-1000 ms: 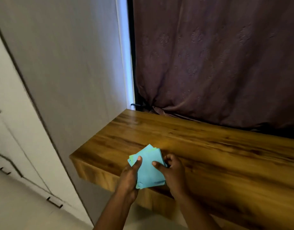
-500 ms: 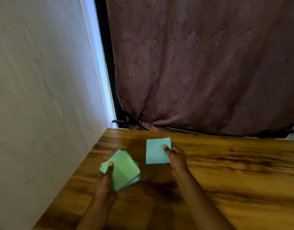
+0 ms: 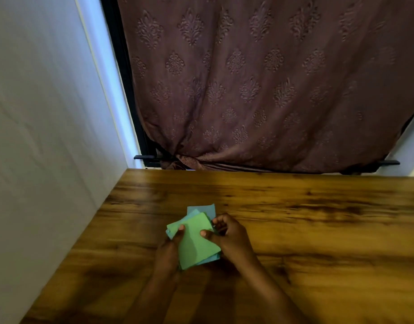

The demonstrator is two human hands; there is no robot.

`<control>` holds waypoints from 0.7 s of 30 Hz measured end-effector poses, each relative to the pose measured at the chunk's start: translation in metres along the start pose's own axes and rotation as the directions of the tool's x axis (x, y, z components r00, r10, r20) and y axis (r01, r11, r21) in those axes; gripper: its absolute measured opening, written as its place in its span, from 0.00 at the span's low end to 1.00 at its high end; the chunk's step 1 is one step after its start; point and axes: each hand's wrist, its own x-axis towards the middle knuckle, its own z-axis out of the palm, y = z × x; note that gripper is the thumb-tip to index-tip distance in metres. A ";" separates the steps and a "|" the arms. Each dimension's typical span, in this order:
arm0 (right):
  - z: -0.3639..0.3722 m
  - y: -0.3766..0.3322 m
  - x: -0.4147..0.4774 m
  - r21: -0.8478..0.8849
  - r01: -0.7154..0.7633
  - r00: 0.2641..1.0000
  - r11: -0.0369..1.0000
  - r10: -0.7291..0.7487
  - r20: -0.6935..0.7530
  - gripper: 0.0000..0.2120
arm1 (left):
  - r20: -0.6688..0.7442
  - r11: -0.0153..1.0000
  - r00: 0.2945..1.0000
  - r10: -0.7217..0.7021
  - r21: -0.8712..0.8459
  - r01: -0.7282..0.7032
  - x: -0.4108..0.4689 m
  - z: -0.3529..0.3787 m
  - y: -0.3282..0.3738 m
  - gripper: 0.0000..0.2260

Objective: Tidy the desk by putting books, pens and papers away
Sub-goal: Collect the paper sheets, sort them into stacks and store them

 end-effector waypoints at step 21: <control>-0.127 0.031 0.067 0.266 -0.130 0.978 0.955 0.167 -0.124 0.07 | -0.211 0.981 0.976 -0.043 0.178 0.082 -0.021 0.053 -0.037 0.23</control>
